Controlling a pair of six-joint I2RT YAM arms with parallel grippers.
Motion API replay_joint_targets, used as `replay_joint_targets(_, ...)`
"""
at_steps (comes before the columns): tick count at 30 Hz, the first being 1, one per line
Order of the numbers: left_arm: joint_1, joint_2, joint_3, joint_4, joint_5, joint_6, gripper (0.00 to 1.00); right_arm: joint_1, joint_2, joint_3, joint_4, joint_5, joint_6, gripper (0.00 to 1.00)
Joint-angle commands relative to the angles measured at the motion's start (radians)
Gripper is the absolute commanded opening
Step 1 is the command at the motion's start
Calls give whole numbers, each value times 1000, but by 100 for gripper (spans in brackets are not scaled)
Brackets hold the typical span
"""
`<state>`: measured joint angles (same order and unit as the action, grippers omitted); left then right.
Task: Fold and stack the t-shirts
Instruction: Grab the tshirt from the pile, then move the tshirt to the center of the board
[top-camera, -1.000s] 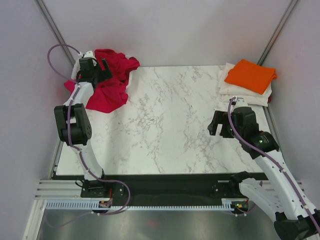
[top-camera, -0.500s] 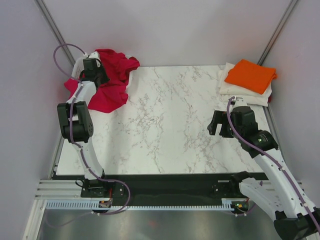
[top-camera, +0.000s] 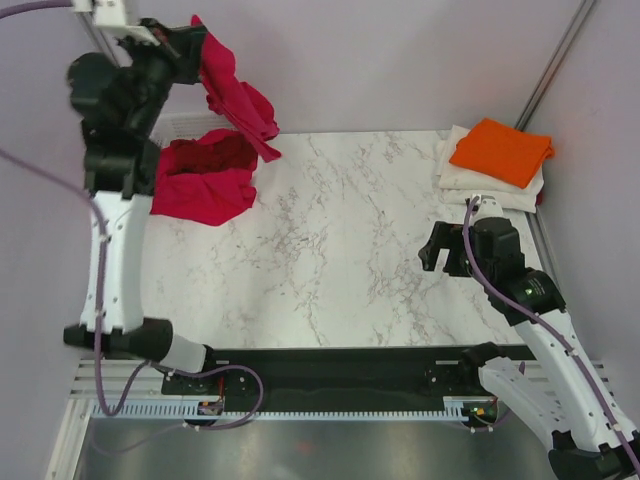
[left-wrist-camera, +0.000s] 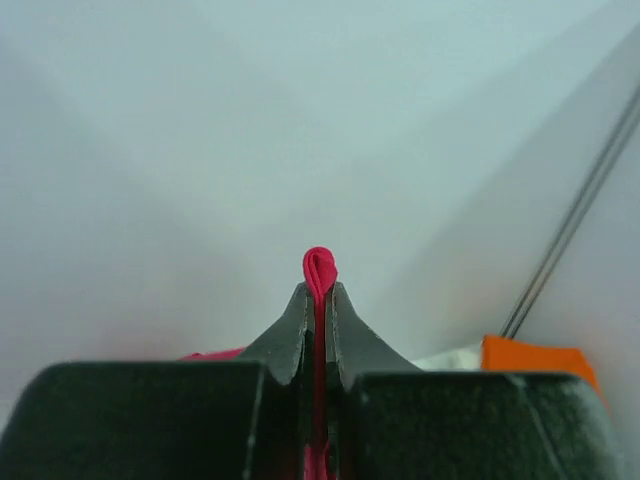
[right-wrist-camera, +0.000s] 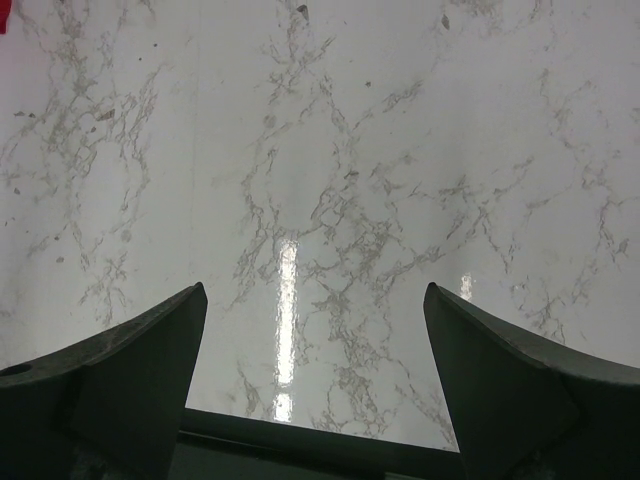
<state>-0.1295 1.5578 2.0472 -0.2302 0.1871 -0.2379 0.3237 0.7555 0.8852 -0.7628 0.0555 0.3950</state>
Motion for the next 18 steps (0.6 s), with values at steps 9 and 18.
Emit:
replay_joint_targets(9, 16, -693, -853, 19, 117, -135, 100, 3, -56, 37, 23, 61, 51, 98)
replay_joint_targets(18, 18, -1051, -1219, -153, 40, -195, 100, 5, -13, -8, 86, -146, 84, 98)
